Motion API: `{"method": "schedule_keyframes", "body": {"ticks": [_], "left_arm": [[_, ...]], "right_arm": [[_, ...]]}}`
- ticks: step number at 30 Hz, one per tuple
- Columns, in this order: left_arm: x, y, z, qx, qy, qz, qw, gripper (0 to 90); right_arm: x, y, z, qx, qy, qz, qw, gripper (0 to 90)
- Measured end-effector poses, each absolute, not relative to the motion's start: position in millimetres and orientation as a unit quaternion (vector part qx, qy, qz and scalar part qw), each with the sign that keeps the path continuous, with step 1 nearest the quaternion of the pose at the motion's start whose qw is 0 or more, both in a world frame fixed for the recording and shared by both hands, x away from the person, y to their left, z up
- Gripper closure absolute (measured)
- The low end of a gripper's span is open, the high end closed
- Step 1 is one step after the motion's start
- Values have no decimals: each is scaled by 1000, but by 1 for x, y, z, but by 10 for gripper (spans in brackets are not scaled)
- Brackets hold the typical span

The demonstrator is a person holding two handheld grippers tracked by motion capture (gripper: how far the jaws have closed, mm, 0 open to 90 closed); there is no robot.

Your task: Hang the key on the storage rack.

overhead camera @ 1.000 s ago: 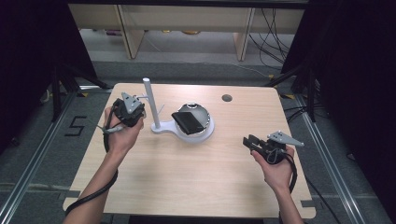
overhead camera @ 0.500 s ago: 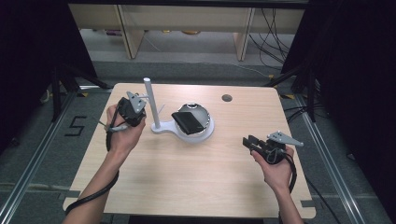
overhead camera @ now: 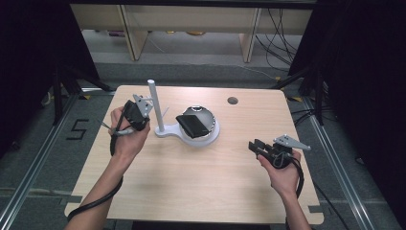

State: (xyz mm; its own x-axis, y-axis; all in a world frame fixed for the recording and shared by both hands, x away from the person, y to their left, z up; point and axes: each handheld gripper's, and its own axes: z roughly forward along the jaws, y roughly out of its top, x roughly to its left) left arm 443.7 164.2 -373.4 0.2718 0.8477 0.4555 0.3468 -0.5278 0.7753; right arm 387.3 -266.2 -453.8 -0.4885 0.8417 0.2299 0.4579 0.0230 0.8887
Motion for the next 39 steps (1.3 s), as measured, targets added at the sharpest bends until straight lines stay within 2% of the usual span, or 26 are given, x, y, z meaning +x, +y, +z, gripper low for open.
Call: {"method": "schedule_keyframes", "body": {"ticks": [16, 26, 29, 32, 35, 39], "left_arm": [[443, 164, -374, 749, 396, 455, 276, 742], [446, 153, -375, 752, 371, 462, 287, 741], [446, 154, -375, 745, 379, 455, 306, 669], [441, 158, -376, 744, 380, 447, 319, 642], [434, 167, -381, 740, 390, 427, 342, 604], [424, 185, -392, 726, 407, 402, 381, 510]], "right_arm": [[388, -266, -455, 469, 691, 519, 184, 672], [388, -266, -455, 468, 692, 518, 184, 670], [387, -267, -455, 469, 691, 519, 184, 668], [387, -267, -456, 470, 689, 519, 186, 667], [387, -269, -455, 472, 691, 516, 182, 666], [388, -270, -456, 469, 691, 515, 191, 663]]}}
